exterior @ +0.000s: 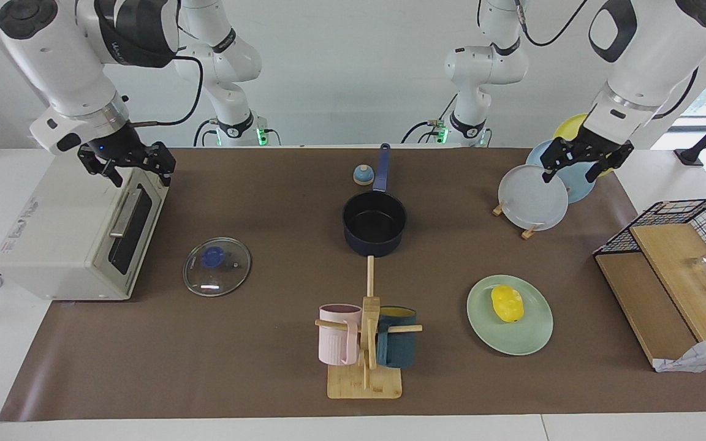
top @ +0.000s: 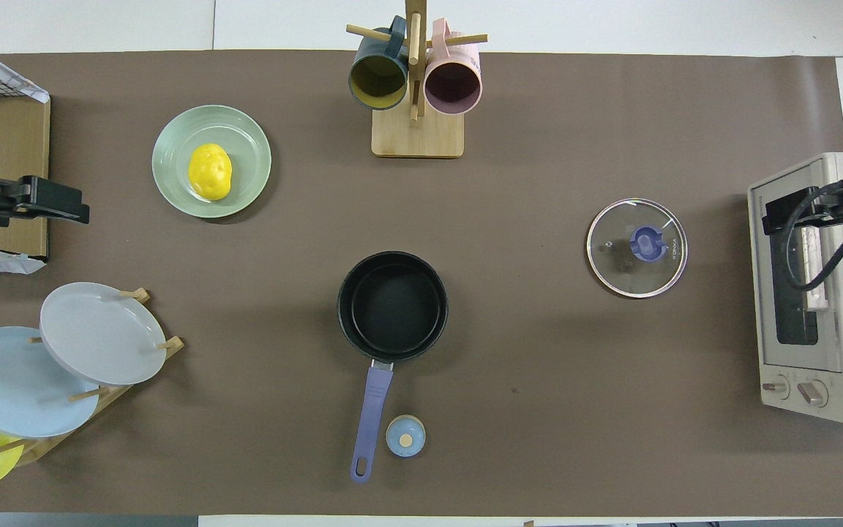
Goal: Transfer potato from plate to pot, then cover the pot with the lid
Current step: 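Reach the left gripper down to the yellow potato on the green plate, then grasp the potato with the left gripper while the right gripper reaches the lid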
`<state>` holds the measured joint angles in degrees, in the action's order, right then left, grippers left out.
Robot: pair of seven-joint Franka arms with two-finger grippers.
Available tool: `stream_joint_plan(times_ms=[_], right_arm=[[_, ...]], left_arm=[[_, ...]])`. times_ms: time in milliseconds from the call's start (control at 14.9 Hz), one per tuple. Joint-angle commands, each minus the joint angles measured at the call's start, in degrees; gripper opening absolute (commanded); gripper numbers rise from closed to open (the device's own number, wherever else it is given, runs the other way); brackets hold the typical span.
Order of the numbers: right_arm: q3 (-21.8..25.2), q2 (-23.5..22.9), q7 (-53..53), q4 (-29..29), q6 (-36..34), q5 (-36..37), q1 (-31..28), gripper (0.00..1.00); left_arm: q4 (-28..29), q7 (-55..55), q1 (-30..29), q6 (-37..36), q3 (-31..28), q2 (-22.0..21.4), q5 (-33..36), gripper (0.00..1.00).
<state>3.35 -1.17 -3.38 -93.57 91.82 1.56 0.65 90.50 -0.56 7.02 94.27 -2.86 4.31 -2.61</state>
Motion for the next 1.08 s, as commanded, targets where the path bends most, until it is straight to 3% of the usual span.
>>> stream_joint_plan(times_ms=[0,403,807,1008], right_arm=[[-0.27,-0.15,0.83,0.5,-1.12,-0.33,-0.38,1.0],[-0.27,-0.15,0.84,0.5,-1.12,-0.33,-0.38,1.0],[-0.36,-0.15,0.83,0.5,-1.12,-0.33,-0.38,1.0],[-0.36,-0.15,0.84,0.5,-1.12,-0.25,-0.38,1.0]], left_arm=[[-11.63,-0.49,0.19,1.79,0.13,15.24,-1.35,1.0],[-13.51,-0.49,1.33,16.54,0.4,29.43,-2.58,1.0],[-12.02,-0.49,2.73,19.54,0.48,30.23,-2.49,1.0],[-6.31,-0.32,3.62,25.25,0.31,29.45,-2.14,1.0]])
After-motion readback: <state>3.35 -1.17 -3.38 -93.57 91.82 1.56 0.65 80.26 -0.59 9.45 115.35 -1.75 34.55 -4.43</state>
